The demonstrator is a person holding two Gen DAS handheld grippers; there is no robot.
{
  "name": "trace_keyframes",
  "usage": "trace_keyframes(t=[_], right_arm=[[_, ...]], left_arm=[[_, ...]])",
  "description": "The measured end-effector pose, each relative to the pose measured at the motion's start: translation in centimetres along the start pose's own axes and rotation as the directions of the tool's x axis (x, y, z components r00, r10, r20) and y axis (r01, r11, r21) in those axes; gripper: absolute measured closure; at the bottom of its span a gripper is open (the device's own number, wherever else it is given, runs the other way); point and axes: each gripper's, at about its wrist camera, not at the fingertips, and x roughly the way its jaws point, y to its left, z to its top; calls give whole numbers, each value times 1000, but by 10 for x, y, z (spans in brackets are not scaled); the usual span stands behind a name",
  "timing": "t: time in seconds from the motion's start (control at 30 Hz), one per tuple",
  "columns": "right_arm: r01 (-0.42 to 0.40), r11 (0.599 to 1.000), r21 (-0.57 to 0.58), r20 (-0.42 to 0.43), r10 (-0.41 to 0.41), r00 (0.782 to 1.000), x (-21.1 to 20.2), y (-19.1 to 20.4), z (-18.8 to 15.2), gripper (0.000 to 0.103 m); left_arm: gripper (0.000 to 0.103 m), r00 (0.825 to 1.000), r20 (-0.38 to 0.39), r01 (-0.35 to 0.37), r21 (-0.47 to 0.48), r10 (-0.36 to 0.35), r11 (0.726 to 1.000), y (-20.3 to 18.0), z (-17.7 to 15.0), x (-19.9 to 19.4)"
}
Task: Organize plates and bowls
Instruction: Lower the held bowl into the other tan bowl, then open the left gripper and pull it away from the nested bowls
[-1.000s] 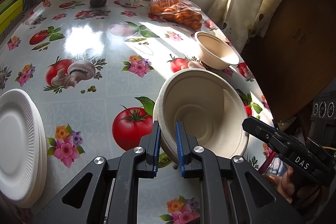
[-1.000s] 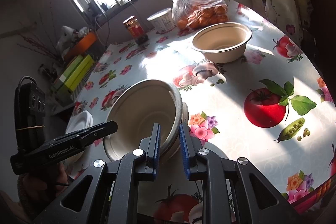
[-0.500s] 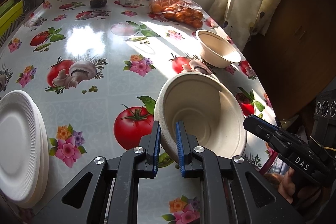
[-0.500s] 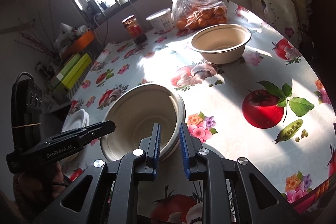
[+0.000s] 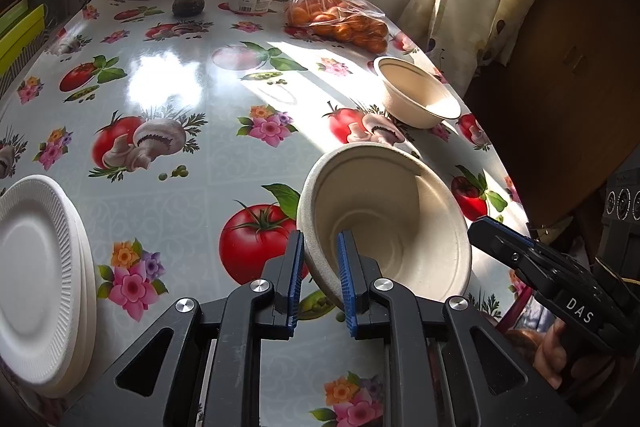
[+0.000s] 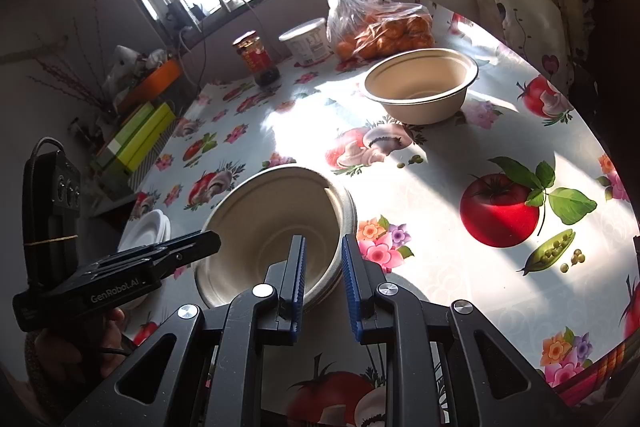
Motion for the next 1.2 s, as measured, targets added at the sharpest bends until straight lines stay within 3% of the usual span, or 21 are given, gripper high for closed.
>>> trace_keyframes(t=[0.07,0.9,1.2], right_arm=[[-1,1000,1,1,1,1000,0,0,0,84],[0,1000,5,2,0,1000,-1,-4,4,84],[9,1000,5,-13,-9,1000,4,-7,3,79]], left_arm=[[76,1000,3,-2,-1,2,1000,1,0,-1],[75,999,4,-49,20,49,999,-1,3,1],[75,998,-13,-56,34,56,998,-3,2,6]])
